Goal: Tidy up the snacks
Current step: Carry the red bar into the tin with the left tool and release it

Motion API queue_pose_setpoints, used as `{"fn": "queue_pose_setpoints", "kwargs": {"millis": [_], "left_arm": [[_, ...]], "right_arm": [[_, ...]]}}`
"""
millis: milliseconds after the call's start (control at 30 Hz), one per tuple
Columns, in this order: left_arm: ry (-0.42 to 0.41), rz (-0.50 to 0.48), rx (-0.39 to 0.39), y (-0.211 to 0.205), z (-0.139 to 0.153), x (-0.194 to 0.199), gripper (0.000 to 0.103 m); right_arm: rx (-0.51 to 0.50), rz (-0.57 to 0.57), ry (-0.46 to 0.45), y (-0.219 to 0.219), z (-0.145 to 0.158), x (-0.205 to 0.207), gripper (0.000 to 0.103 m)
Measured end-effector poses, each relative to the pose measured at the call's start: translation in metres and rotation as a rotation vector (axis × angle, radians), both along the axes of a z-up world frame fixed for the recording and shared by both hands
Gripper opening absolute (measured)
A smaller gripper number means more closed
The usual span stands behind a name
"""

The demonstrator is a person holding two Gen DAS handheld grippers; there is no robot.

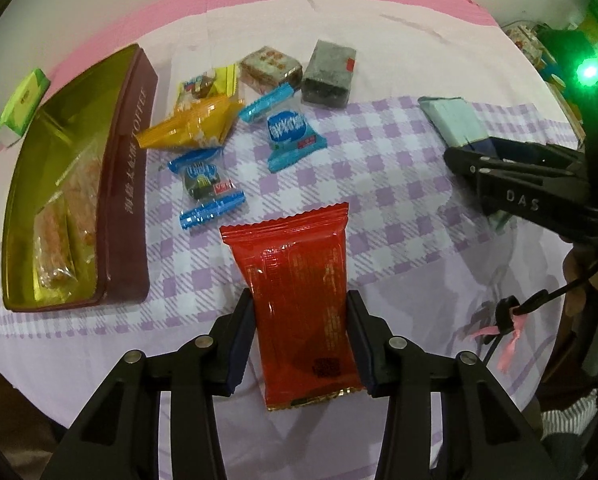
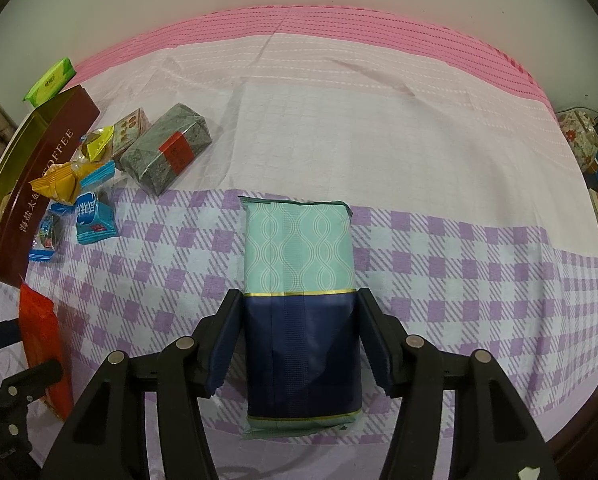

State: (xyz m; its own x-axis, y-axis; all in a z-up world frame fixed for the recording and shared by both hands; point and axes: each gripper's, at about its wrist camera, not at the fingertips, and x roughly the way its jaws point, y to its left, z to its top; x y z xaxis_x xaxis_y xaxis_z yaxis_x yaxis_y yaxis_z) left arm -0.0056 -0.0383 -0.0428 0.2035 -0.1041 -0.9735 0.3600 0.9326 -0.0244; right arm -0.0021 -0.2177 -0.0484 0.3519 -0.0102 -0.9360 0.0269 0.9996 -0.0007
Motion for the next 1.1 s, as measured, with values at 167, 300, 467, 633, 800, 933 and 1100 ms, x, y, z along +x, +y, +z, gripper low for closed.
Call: {"fn": "queue_pose_setpoints", "kwargs": {"millis": [167,300,467,633,800,933,1100], "left_arm": [[-0.033,-0.007,0.001,-0.003,0.013,0.001,0.045],[-0.045,0.005,-0.008,0.000,0.022,-0.002,0.045],[-0.067,0.037,-0.015,0.018,0.033,0.008,0.045],[-0.109,0.104,-0.007,0.046,0.048,0.025,0.045],[-0.138,0.184,0.024,0.082,0.054,0.047,0.045],[-0.148,0.238,0.058,0.110,0.052,0.064,0.045],[-0.162,0.303,0.092,0.147,0.050,0.085,0.045]], "right_arm": [[-0.001,0.002,0.000,0.001,0.000,0.000,0.057],[-0.001,0.001,0.001,0.001,0.000,0.000,0.057],[-0.002,0.002,0.001,0.001,0.000,0.000,0.059],[-0.003,0.001,0.001,0.002,-0.001,-0.001,0.059],[-0.004,0.001,0.001,0.002,-0.001,-0.001,0.060],[-0.005,-0.001,0.004,0.002,0.000,0.000,0.061],[-0.004,-0.007,0.008,0.003,0.000,0.000,0.061]]}}
